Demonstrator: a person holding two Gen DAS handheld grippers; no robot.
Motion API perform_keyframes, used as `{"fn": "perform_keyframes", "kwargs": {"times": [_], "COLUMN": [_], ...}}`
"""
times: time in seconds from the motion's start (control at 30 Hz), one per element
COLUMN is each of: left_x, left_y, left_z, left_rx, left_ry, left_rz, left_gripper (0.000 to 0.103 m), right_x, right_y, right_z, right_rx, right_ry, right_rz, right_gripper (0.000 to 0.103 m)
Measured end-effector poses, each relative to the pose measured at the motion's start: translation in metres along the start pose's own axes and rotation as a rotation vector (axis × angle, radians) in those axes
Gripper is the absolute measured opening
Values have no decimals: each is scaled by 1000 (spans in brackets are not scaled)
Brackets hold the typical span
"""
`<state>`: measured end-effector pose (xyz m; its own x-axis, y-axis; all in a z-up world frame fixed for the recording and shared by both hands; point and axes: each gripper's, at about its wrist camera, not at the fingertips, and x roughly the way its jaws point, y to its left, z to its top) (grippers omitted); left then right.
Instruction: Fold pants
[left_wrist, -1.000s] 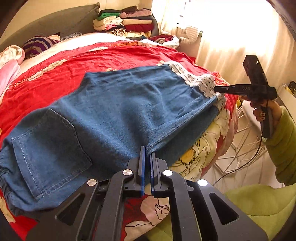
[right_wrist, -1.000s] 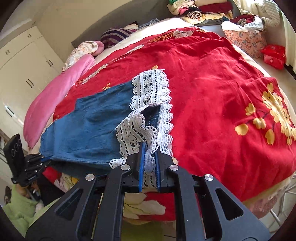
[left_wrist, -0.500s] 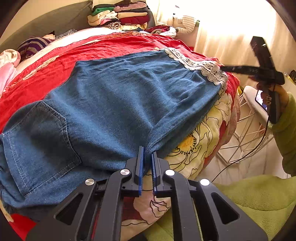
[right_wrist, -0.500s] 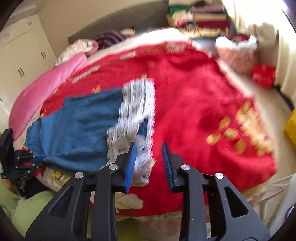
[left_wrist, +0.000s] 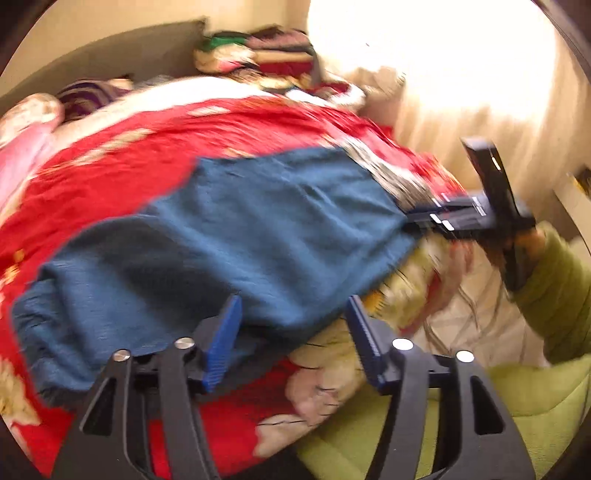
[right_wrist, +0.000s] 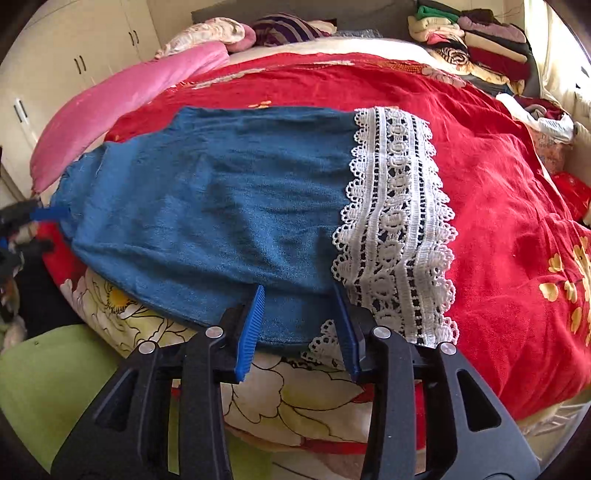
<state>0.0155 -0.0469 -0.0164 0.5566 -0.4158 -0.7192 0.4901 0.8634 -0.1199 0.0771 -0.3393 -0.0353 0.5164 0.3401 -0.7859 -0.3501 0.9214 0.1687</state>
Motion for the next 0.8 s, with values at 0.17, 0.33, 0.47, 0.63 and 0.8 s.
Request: {"fn": "perform_keyframes", "kwargs": {"times": [0.17, 0.33, 0.47, 0.63, 0.8], "left_x": [-38, -69, -69, -40, -42], "left_y": [59, 113, 148, 150, 138], "left_z": [-3, -21, -40, -46, -38], "left_rx": [-198, -412, -590, -622, -556], "left_ry": [-55, -98, -88, -62, -67], "left_rz": [192, 311, 367, 279, 299], "left_gripper": [72, 87, 93, 45, 30], "right_x": [-20, -30, -29, -23, -15], "right_y": [-4, 5, 10, 12, 10], "right_z": [4, 12, 14, 12, 8], "right_rx": [18, 6, -4, -1, 9], "right_ry": [-66, -116, -116, -101, -55], "right_rz": [45, 56, 63, 81, 70], "right_gripper": [44, 46, 49, 58, 60]}}
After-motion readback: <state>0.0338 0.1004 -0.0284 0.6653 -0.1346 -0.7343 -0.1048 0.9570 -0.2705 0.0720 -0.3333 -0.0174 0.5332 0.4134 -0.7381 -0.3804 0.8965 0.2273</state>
